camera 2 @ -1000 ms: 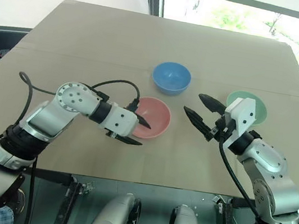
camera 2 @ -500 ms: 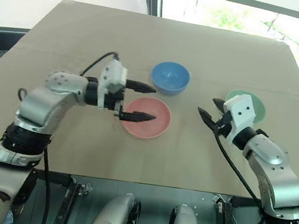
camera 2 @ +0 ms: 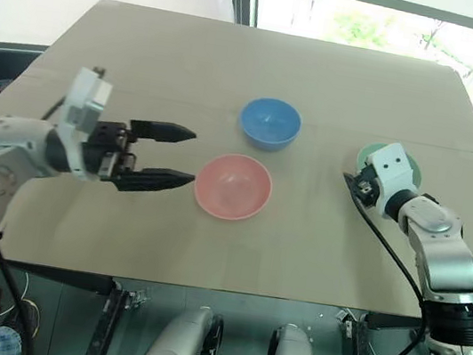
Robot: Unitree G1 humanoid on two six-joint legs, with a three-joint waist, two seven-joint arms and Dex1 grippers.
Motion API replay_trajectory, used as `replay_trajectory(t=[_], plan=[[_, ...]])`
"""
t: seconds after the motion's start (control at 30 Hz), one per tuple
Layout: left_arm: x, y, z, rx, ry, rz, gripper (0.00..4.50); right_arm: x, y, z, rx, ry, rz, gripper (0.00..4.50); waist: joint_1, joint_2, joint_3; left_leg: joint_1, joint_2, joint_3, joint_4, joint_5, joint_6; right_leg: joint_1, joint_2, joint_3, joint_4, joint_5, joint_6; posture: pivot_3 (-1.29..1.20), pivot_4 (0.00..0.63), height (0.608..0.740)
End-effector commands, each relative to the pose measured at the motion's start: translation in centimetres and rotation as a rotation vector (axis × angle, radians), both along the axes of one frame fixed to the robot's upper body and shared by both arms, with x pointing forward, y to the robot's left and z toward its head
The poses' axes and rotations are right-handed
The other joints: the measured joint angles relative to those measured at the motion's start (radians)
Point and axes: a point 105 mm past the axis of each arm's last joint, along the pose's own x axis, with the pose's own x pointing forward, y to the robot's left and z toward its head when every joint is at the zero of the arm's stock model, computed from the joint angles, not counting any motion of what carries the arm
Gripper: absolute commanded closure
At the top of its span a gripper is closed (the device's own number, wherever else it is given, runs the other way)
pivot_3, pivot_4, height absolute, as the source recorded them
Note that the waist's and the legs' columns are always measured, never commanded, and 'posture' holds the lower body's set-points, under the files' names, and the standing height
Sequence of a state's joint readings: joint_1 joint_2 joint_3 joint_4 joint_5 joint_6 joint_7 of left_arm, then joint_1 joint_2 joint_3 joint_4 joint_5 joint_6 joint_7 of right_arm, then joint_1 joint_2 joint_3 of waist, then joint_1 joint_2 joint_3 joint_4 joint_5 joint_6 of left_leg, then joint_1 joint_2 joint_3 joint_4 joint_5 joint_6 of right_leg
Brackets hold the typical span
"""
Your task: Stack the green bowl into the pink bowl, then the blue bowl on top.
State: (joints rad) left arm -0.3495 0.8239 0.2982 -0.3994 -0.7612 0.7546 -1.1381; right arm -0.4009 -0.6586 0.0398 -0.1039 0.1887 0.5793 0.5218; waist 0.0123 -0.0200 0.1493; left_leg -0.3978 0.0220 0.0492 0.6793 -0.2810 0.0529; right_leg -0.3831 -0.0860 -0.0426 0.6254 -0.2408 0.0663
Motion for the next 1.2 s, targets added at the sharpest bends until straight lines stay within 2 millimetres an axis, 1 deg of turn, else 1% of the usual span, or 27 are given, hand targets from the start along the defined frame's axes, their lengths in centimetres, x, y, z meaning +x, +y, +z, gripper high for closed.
replay_trajectory(t=[0.03,0.13,0.2,0.33,0.43,0.47,0.53,0.57,0.6,0.67,0.73,0.9,0.93,1.03,1.1,1.13,1.2], plan=[[-1.5,0.8,1.8,0.009,-0.091,-0.012,0.12,0.8,-1.0,0.1,-0.059,-0.006,-0.015,1.81,0.001,0.000,0.000,0.000,0.000,0.000,0.000,0.000,0.000,0.000,0.000,0.000,0.000,0.000,0.000,0.00,0.150,0.740],[-1.8,1.9,2.1,0.021,-0.106,0.019,0.12,1.1,-1.9,-1.1,-0.095,0.051,-0.034,1.81,0.000,0.000,0.000,0.000,0.000,0.000,0.000,0.000,0.000,0.000,0.000,0.000,0.000,0.000,0.000,0.00,0.150,0.740],[-2.1,2.7,2.6,0.012,-0.116,0.044,0.12,1.5,-2.5,-1.7,-0.118,0.075,-0.055,1.81,-0.002,0.000,0.000,0.000,0.000,0.000,0.000,0.000,0.000,0.000,0.000,0.000,0.000,0.000,0.000,0.00,0.150,0.740],[-2.8,3.9,3.8,-0.056,-0.108,0.062,0.12,2.0,-3.4,-2.6,-0.149,0.105,-0.073,1.81,-0.006,0.000,0.000,0.000,0.000,0.000,0.000,0.000,0.000,0.000,0.000,0.000,0.000,0.000,0.000,0.00,0.150,0.740],[-2.8,4.8,3.6,-0.042,-0.102,0.098,0.12,2.4,-3.8,-2.9,-0.172,0.106,-0.068,1.81,-0.009,0.000,0.000,0.001,0.000,0.000,0.000,0.000,0.000,0.000,0.000,0.000,0.000,0.000,0.000,0.00,0.150,0.740],[-2.8,5.2,3.5,-0.033,-0.106,0.111,0.00,2.5,-4.0,-3.0,-0.174,0.105,-0.070,2.36,-0.009,0.000,0.000,0.001,0.000,0.000,0.000,0.000,0.000,0.000,0.000,0.000,0.000,0.000,0.000,0.00,0.150,0.740],[-2.8,5.7,3.4,-0.020,-0.109,0.126,0.00,2.7,-4.2,-3.0,-0.176,0.102,-0.073,3.01,-0.009,0.000,0.000,0.001,0.000,0.000,0.000,0.000,0.000,0.000,0.000,0.000,0.000,0.000,0.000,0.00,0.150,0.740],[-2.8,5.9,3.3,-0.018,-0.107,0.128,0.00,2.7,-4.2,-3.0,-0.179,0.102,-0.072,3.59,-0.009,0.000,0.000,0.001,0.000,0.000,0.000,0.000,0.000,0.000,0.000,0.000,0.000,0.000,0.000,0.00,0.150,0.740],[-2.9,6.1,3.2,-0.016,-0.103,0.129,0.00,2.7,-4.3,-3.1,-0.180,0.102,-0.070,3.91,-0.009,0.000,0.000,0.001,0.000,0.000,0.000,0.000,0.000,0.000,0.000,0.000,0.000,0.000,0.000,0.00,0.150,0.740],[-3.0,6.5,3.1,-0.014,-0.095,0.129,0.00,2.6,-4.2,-3.2,-0.180,0.103,-0.066,3.99,-0.010,0.000,0.000,0.001,0.000,0.000,0.000,0.000,0.000,0.000,0.000,0.000,0.000,0.000,0.000,0.00,0.150,0.740],[-3.2,7.1,2.7,0.003,-0.074,0.130,0.00,2.5,-4.0,-3.3,-0.180,0.102,-0.051,3.99,-0.012,0.000,0.000,0.001,0.000,0.000,0.000,0.000,0.000,0.000,0.000,0.000,0.000,0.000,0.000,0.00,0.150,0.740],[-3.2,8.3,2.4,0.020,-0.066,0.156,0.00,2.1,-3.6,-3.1,-0.183,0.094,-0.022,3.99,-0.017,0.000,0.000,0.001,0.000,0.000,-0.001,0.000,0.000,0.000,0.000,0.000,-0.001,0.000,0.000,0.00,0.150,0.740],[-3.1,8.6,2.4,0.023,-0.068,0.162,0.00,2.0,-3.1,-3.0,-0.188,0.084,0.014,3.99,-0.017,0.000,0.000,0.001,0.000,0.000,-0.001,0.000,0.000,0.000,0.000,0.000,-0.001,0.000,0.000,0.00,0.150,0.740],[-2.8,9.2,2.7,0.009,-0.078,0.186,0.00,1.1,-0.6,-2.4,-0.155,0.064,0.157,3.99,-0.022,0.000,0.000,0.001,0.000,0.000,-0.001,0.000,0.000,0.000,-0.001,0.000,-0.001,0.000,0.000,0.00,0.150,0.740],[-2.5,9.9,3.0,-0.002,-0.090,0.210,0.00,0.5,1.4,-1.2,-0.132,0.027,0.250,3.99,-0.024,0.001,0.000,0.001,0.000,0.000,-0.002,0.000,0.000,0.000,0.000,0.000,-0.001,0.000,0.000,0.00,0.150,0.740],[-2.4,10.3,3.0,0.004,-0.095,0.224,0.00,0.1,2.5,-0.3,-0.128,0.003,0.302,3.99,-0.027,0.001,0.001,0.001,0.000,0.000,-0.002,0.000,0.000,0.000,0.000,0.000,-0.001,0.000,0.000,0.00,0.150,0.740],[-2.4,10.9,2.9,0.016,-0.093,0.238,0.00,-1.2,4.8,1.2,-0.150,-0.016,0.431,3.99,-0.029,0.001,0.001,0.001,0.001,0.001,-0.002,0.000,-0.001,-0.001,0.000,0.000,0.000,0.000,0.000,0.00,0.150,0.740]])
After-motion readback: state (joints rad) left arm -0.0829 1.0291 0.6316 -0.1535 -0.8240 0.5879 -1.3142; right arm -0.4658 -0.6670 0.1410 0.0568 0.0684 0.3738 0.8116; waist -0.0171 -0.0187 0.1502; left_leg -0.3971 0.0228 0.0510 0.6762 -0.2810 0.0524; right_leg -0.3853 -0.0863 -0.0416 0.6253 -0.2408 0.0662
